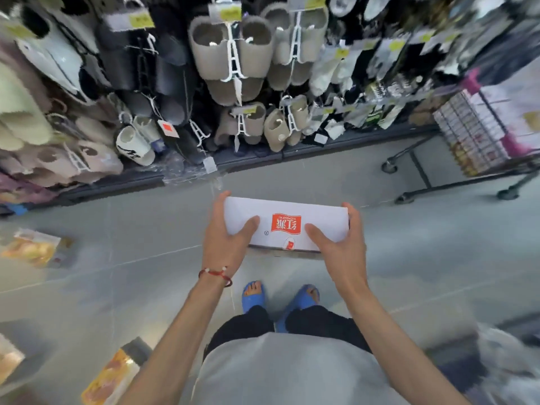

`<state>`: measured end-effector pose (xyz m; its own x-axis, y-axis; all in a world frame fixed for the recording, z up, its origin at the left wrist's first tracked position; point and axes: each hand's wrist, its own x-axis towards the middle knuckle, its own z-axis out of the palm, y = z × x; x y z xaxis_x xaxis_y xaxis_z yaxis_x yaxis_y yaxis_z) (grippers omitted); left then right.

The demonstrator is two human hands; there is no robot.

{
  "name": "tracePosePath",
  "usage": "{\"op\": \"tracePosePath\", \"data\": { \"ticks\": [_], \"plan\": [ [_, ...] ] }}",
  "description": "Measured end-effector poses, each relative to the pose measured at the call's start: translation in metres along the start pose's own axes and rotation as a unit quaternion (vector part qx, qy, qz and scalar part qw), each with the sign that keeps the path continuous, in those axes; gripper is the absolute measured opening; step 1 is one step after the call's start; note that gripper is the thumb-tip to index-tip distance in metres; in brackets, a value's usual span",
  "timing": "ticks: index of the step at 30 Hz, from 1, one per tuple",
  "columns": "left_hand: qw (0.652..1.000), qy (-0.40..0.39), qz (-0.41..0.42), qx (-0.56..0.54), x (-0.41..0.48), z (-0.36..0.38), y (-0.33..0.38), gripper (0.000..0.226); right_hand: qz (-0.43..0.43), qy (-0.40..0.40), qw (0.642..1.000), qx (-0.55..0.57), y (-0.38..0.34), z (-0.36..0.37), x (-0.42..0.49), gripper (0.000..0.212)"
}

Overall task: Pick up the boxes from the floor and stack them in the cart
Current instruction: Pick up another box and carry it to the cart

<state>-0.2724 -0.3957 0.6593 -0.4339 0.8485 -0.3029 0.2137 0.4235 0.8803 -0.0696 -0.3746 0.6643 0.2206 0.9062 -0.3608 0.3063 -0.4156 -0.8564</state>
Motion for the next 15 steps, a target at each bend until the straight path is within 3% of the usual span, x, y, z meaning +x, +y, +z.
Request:
{"op": "tracePosePath", "data": {
  "ticks": [7, 15],
  "plan": [
    [0.985, -0.137, 0.077, 0.065, 0.021, 0.071, 0.043, 0.07, 0.063, 0.126, 0.986, 0.092, 0.03, -0.051, 0.005, 0.085],
    [0.948, -0.243, 0.147, 0.145, 0.006, 0.212, 0.097, 0.071, 0.098, 0.224, 0.957, 0.157, 0.072, -0.16, 0.041, 0.087]
  ]
}}
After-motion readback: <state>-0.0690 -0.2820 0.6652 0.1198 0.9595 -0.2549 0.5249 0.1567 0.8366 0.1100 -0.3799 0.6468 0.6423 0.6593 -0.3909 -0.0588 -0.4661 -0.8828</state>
